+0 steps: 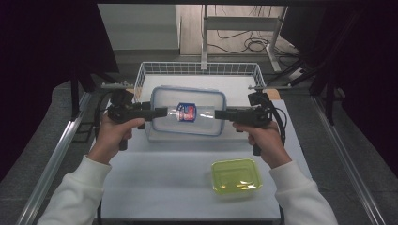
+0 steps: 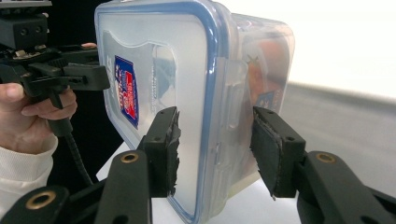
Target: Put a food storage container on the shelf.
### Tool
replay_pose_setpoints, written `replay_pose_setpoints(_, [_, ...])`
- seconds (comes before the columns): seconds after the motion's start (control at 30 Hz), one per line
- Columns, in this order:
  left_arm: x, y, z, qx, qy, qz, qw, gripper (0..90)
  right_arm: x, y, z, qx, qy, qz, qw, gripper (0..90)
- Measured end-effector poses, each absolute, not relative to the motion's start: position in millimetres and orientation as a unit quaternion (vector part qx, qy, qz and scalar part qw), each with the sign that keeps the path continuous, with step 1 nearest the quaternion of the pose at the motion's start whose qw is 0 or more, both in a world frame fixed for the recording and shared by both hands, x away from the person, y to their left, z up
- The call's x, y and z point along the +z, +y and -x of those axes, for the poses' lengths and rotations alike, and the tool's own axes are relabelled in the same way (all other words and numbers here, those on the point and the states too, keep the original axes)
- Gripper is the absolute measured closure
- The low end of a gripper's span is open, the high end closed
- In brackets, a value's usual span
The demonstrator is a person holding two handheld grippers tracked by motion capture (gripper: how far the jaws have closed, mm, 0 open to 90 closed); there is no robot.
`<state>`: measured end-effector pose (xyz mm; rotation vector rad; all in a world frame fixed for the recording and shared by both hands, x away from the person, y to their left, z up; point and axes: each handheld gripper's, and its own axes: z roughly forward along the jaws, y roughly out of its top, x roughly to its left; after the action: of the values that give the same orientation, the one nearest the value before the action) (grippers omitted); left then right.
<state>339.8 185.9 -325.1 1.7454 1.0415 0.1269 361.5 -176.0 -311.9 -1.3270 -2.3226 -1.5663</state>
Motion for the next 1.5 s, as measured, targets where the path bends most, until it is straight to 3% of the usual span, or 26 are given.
replay_pose_setpoints(0.5, [-295.0, 161.4, -392.2, 0.05, 0.445, -0.729, 0.518, 34.6, -268.6, -199.2, -424.1, -0.5, -0.752, 0.429, 0.017, 52.3])
replay_pose_setpoints(1.27, [-306.3, 152.6, -437.6, 0.023, 0.484, -0.708, 0.514, 33.0, -287.7, -207.1, -470.0, -0.502, -0.712, 0.489, 0.05, 49.8])
replay_pose_setpoints(1.3, [-307.5, 150.9, -439.8, 0.019, 0.487, -0.709, 0.51, 30.1, -287.8, -205.6, -471.1, -0.497, -0.712, 0.495, 0.029, 55.3])
replay_pose_setpoints(1.5, [-315.4, 155.9, -451.3, 0.035, 0.522, -0.686, 0.506, 20.1, -293.6, -200.6, -471.5, -0.485, -0.708, 0.514, 0.008, 53.3])
